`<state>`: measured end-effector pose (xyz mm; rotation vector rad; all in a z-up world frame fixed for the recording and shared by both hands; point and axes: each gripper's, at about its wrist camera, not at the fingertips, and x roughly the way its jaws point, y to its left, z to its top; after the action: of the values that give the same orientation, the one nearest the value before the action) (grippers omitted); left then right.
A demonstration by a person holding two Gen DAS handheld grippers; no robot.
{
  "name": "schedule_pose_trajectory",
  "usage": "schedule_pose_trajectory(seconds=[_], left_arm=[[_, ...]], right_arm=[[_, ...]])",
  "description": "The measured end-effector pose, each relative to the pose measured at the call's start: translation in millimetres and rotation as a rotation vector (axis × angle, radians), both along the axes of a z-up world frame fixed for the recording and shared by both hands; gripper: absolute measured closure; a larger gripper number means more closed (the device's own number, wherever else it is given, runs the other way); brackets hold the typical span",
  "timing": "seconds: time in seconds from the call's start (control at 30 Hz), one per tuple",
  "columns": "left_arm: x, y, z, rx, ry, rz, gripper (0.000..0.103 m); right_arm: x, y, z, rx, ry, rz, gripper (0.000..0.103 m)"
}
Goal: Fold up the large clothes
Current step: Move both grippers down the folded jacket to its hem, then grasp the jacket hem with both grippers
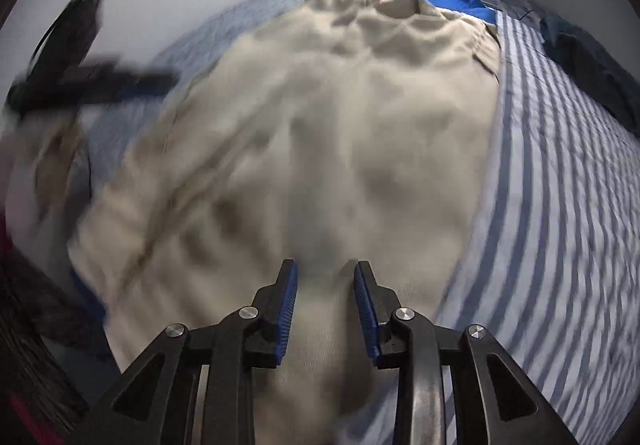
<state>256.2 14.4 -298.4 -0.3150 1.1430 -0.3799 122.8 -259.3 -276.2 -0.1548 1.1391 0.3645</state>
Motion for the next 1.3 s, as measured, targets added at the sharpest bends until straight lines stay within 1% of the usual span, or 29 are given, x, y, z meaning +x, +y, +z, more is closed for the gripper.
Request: schedule_pose_trajectory(seconds=[0.07, 0.1, 0.13, 0.2, 0.23, 0.27, 0.3, 0.33, 0.37, 0.4, 0.43, 0.53, 0.6, 0.7, 0.77, 0.83, 0.87, 0.9, 0.97, 1.03, 1.07, 1.1, 1.17, 1.23, 1.27, 1.3], left_arm=[[-9.5, 0.1, -13.9, 0.013, 0.039, -0.027, 0.05], [-20.4, 0.0, -16.7, 0.023, 0.011, -0.047, 0.05], [-29.5, -1.7, -15.3, 0.053, -0.021, -0.063, 0.05], [-47.7, -5.8, -9.8, 0.116, -0.03, -0.117, 0.05], [-53.0, -5.2, -8.0, 0.123, -0.02, -0.125, 0.05], [-62.4, 0.2, -4.1, 0.109, 0.004, -0.114, 0.05], [-69.4, 6.5, -1.2, 0.084, 0.023, -0.093, 0.05], [-73.9, 12.0, 0.4, 0.062, 0.041, -0.076, 0.05], [-80.1, 21.0, 2.3, 0.022, 0.066, -0.049, 0.05], [-85.1, 30.2, 3.1, -0.019, 0.088, -0.022, 0.046], [-86.3, 36.6, 3.4, -0.043, 0.1, -0.002, 0.043], [-90.8, 51.5, -4.7, -0.146, 0.17, 0.061, 0.041], [-92.8, 56.0, -14.3, -0.228, 0.224, 0.08, 0.041], [-95.0, 58.3, -19.4, -0.284, 0.247, 0.104, 0.041], [-95.2, 60.8, -20.1, -0.318, 0.262, 0.099, 0.041], [-95.1, 53.4, -21.2, -0.343, 0.28, 0.08, 0.042], [-97.4, 48.3, -21.5, -0.338, 0.284, 0.059, 0.042], [-99.6, 41.4, -19.3, -0.303, 0.266, 0.04, 0.041], [-100.3, 32.5, -15.1, -0.256, 0.235, 0.01, 0.042], [-100.6, 31.4, -15.4, -0.261, 0.232, 0.007, 0.042], [-101.2, 32.8, -16.3, -0.266, 0.234, 0.011, 0.045], [-102.7, 34.5, -17.2, -0.265, 0.237, 0.017, 0.052], [-107.3, 37.9, -18.4, -0.245, 0.23, 0.023, 0.06], [-111.1, 37.6, -17.7, -0.239, 0.212, 0.023, 0.061], [-112.1, 37.5, -16.9, -0.242, 0.21, 0.024, 0.065], [-113.0, 37.9, -15.4, -0.251, 0.21, 0.023, 0.072]], right_arm=[[-19.2, -1.3, 1.6, -0.009, -0.012, -0.002, 0.073], [-26.9, -5.1, 2.5, 0.0, -0.008, -0.013, 0.073], [-33.2, -9.6, 3.7, 0.005, -0.003, -0.024, 0.073], [-42.5, -18.7, 6.4, 0.016, 0.005, -0.04, 0.073], [-46.2, -23.9, 10.7, 0.024, 0.011, -0.051, 0.073], [-48.9, -29.4, 15.7, 0.036, 0.012, -0.064, 0.073], [-49.3, -33.9, 20.2, 0.053, 0.01, -0.077, 0.069], [-51.9, -41.3, 27.3, 0.079, 0.003, -0.102, 0.058], [-54.3, -50.1, 33.9, 0.11, -0.009, -0.134, 0.051], [-55.7, -59.4, 38.4, 0.148, -0.017, -0.165, 0.038], [-56.0, -65.5, 39.7, 0.179, -0.017, -0.181, 0.036], [-53.8, -83.0, 31.2, 0.272, 0.022, -0.236, 0.037], [-52.3, -90.7, 15.5, 0.334, 0.077, -0.266, 0.039], [-53.0, -98.5, -3.7, 0.443, 0.141, -0.297, 0.044], [-51.7, -102.4, -10.0, 0.503, 0.153, -0.315, 0.044], [-50.3, -102.6, -13.8, 0.541, 0.163, -0.328, 0.045], [-49.1, -102.1, -15.3, 0.556, 0.17, -0.329, 0.045], [-47.0, -99.5, -17.8, 0.576, 0.178, -0.324, 0.046], [-45.1, -93.1, -22.2, 0.606, 0.194, -0.315, 0.046], [-43.2, -84.1, -25.1, 0.629, 0.196, -0.308, 0.046], [-42.7, -80.5, -26.0, 0.643, 0.2, -0.304, 0.046], [-42.7, -76.6, -27.0, 0.656, 0.205, -0.3, 0.046], [-43.7, -71.3, -26.8, 0.66, 0.21, -0.28, 0.046], [-44.9, -65.3, -26.4, 0.645, 0.205, -0.256, 0.047], [-44.4, -63.5, -26.5, 0.641, 0.204, -0.251, 0.048], [-43.1, -62.7, -27.1, 0.636, 0.204, -0.254, 0.053]])
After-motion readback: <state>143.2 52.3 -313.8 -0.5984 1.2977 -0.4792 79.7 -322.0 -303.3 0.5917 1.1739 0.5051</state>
